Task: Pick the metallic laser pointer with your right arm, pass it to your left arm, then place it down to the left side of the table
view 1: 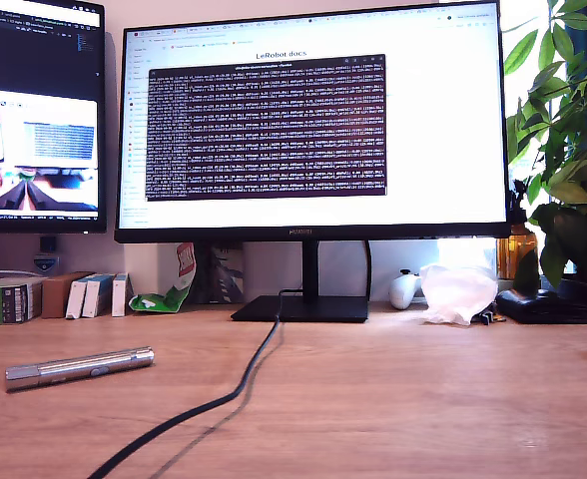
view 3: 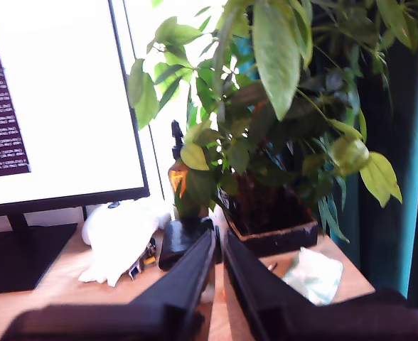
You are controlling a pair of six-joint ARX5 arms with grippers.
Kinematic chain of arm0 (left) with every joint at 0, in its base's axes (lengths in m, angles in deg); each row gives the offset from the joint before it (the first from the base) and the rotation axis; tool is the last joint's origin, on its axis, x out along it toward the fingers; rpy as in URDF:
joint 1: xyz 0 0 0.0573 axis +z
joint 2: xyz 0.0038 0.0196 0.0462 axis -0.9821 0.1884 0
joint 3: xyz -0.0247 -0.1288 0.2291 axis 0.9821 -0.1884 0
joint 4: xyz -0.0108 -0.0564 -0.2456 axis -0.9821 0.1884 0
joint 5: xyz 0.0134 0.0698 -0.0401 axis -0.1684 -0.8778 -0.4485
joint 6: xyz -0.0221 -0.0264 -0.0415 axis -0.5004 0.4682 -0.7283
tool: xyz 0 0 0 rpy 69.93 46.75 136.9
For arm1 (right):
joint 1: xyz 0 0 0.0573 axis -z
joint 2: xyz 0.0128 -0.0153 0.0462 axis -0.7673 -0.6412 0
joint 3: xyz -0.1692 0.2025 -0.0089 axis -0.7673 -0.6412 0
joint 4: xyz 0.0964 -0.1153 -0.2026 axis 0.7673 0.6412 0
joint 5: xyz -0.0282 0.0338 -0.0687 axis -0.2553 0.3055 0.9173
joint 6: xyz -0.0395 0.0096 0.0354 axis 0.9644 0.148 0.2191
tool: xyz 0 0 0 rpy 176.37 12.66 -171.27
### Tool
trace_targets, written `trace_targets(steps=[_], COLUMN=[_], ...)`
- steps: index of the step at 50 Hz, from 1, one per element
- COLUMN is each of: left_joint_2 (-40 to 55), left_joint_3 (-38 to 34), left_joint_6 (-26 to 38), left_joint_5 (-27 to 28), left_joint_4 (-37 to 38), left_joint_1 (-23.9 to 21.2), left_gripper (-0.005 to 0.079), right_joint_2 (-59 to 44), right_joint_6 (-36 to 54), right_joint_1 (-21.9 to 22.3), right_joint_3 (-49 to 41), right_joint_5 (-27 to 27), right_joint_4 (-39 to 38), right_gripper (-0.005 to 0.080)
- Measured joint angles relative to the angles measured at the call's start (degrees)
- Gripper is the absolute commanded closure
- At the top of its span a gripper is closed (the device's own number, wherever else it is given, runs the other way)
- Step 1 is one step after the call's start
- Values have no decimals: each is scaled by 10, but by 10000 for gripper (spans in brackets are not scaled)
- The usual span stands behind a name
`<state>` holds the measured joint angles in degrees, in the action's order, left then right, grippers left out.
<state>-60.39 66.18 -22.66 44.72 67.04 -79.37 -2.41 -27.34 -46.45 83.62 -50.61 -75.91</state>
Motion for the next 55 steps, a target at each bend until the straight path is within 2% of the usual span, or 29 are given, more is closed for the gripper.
trace_targets(steps=[13,28,37,46,55], left_joint_2=[0,0,0,0,0], left_joint_3=[-9,-68,-85,-92,-92], left_joint_6=[20,20,20,20,20], left_joint_5=[-5,-17,-34,-50,-73], left_joint_4=[-13,-32,-68,-70,-65], left_joint_1=[0,0,0,0,0], left_gripper=[766,766,766,766,766], right_joint_2=[0,0,0,0,0], right_joint_6=[33,56,64,67,67], right_joint_1=[0,0,0,0,0], right_joint_3=[-47,-57,-79,-137,-142], right_joint_5=[-21,-71,-72,-73,-74], right_joint_4=[2,-2,-37,-65,-68], right_gripper=[752,752,752,752,752])
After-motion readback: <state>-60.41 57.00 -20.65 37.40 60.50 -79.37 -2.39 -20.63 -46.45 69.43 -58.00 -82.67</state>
